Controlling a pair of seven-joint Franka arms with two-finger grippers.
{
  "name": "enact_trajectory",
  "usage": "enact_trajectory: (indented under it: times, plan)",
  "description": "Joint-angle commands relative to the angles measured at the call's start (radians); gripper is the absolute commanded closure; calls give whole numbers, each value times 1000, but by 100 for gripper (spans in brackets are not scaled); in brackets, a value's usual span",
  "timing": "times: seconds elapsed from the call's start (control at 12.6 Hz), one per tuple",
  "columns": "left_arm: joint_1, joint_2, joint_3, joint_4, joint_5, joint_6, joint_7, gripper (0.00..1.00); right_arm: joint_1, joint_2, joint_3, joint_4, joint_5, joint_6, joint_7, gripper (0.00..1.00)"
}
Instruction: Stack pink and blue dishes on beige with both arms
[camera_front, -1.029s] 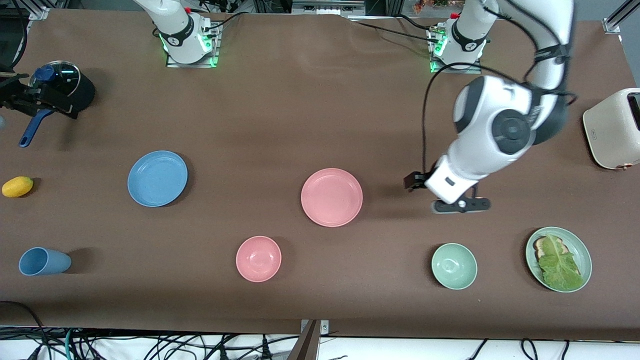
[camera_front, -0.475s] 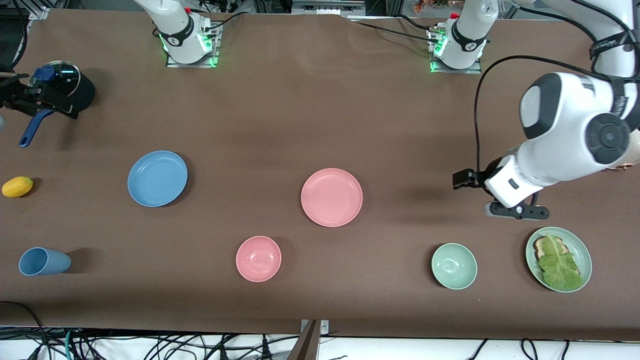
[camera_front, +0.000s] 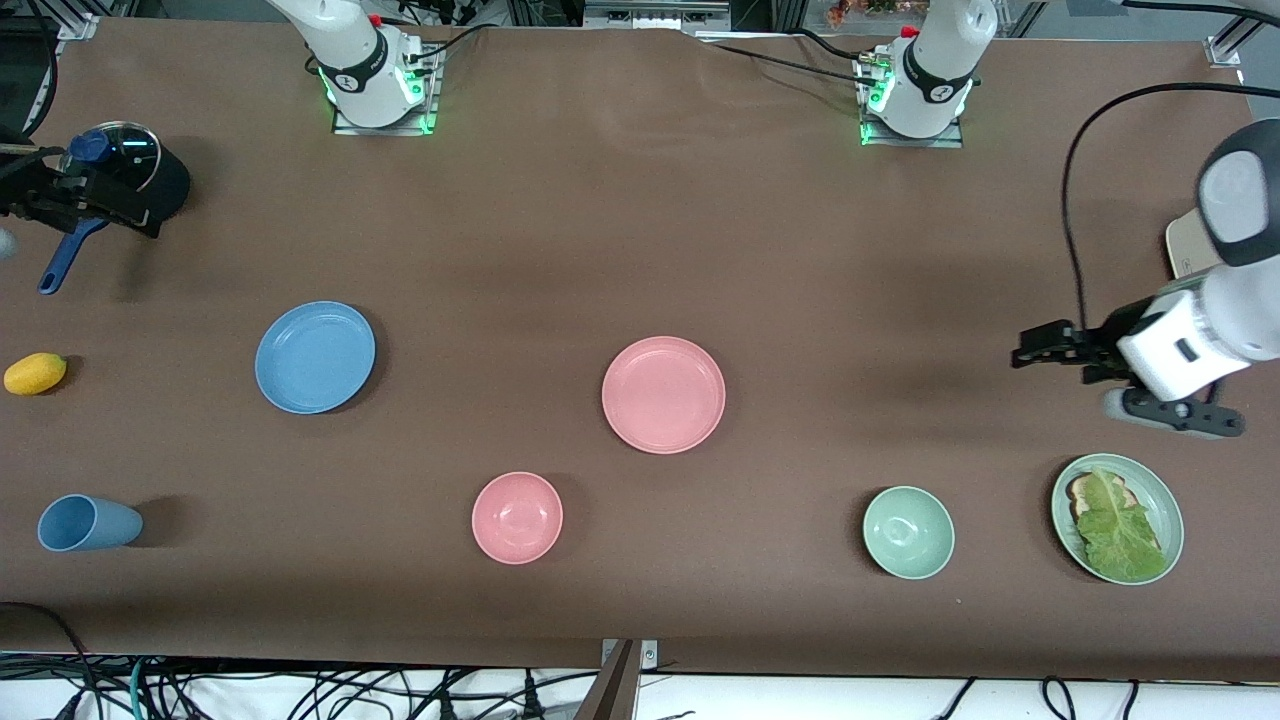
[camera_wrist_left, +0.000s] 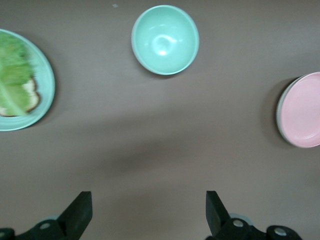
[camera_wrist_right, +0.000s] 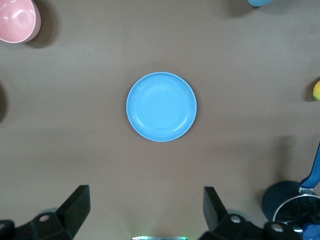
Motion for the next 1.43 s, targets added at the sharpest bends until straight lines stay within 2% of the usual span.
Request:
enact_trajectory:
  times: [0.0, 0.08, 0.4, 0.55, 0.79, 0.87, 0.95, 1.11, 1.19, 1.35]
  plan:
    - [108, -47, -130, 5, 138, -28, 38, 0, 3, 15, 4, -19, -17, -3, 6, 0]
    - [124, -55, -153, 4, 154, -30, 35, 0, 1, 40, 4, -20, -17, 6, 6, 0]
    - [121, -89, -155, -7, 154, -76, -69, 0, -29, 206, -39, -45, -7, 50, -9, 0]
    - [110, -122, -157, -14, 154, -97, -91, 0, -31, 235, -57, -138, -8, 199, -25, 0]
    - [112, -173, -195, -28, 168, -96, -163, 0, -39, 244, -95, -363, 1, 519, -122, 0]
    - [112, -201, -195, -28, 162, -96, -169, 0, -51, 265, -98, -387, 4, 572, -167, 0]
    - [115, -219, -192, -28, 157, -105, -167, 0, -93, 308, -99, -385, 44, 595, -243, 0]
    - [122, -251, -192, -47, 157, -141, -169, 0, -158, 409, -97, -375, 271, 635, -470, 1]
    - [130, -262, -192, -53, 154, -154, -164, 0, -166, 440, -98, -370, 333, 655, -536, 2]
    - [132, -268, -195, -56, 154, -221, -155, 0, -197, 480, -94, -367, 361, 660, -560, 2]
